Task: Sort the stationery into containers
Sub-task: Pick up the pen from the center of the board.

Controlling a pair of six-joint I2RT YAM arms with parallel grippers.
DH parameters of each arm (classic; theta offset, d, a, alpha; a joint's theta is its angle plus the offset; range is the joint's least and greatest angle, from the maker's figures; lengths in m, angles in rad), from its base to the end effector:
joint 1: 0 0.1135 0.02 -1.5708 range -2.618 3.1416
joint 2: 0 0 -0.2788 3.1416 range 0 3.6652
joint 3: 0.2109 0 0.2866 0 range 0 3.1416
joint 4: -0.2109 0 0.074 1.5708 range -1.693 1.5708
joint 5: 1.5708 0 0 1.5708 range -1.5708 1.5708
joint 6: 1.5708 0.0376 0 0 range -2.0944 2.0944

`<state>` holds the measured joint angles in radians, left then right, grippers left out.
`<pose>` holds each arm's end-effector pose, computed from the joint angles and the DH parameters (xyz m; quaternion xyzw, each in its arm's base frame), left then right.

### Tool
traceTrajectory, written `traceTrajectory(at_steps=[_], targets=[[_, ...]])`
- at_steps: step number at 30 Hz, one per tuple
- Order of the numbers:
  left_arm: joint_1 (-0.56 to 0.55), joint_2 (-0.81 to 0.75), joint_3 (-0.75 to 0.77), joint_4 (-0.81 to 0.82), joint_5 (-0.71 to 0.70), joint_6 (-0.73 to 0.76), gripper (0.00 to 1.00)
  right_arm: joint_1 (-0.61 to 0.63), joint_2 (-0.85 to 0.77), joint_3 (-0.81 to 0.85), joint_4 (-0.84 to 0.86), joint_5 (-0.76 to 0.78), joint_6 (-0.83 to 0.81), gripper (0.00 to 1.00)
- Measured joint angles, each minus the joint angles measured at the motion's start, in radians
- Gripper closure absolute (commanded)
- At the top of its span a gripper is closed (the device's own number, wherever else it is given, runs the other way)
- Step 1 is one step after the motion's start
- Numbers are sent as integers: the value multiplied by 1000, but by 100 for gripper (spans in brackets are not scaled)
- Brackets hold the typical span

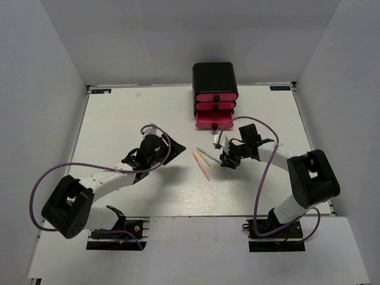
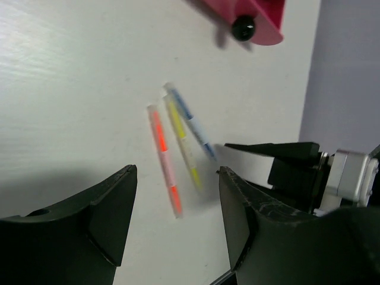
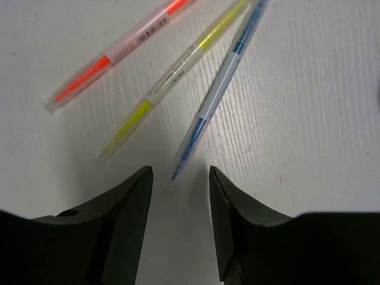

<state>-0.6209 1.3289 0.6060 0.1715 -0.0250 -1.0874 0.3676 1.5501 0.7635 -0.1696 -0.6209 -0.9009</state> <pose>0.2430 -0.1727 0.1853 -0.2077 0.8478 -0.3607 0.3287 0.2860 0.1336 0.1508 -0.6122 0.6763 0.2050 0.3546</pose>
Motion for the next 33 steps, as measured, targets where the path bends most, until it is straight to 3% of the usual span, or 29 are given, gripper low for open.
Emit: traceTrajectory(at_steps=[8, 12, 23, 33], targets=[[-5, -172, -85, -185, -65, 2, 31, 73, 90, 59, 34, 138, 81, 52], [-5, -192, -85, -268, -76, 1, 31, 103, 127, 103, 43, 191, 114, 60], [-5, -76, -21, -450, -64, -1, 31, 130, 134, 122, 47, 273, 151, 100], [-5, 27, 37, -491, -7, -1, 31, 111, 149, 249, 30, 308, 197, 100]])
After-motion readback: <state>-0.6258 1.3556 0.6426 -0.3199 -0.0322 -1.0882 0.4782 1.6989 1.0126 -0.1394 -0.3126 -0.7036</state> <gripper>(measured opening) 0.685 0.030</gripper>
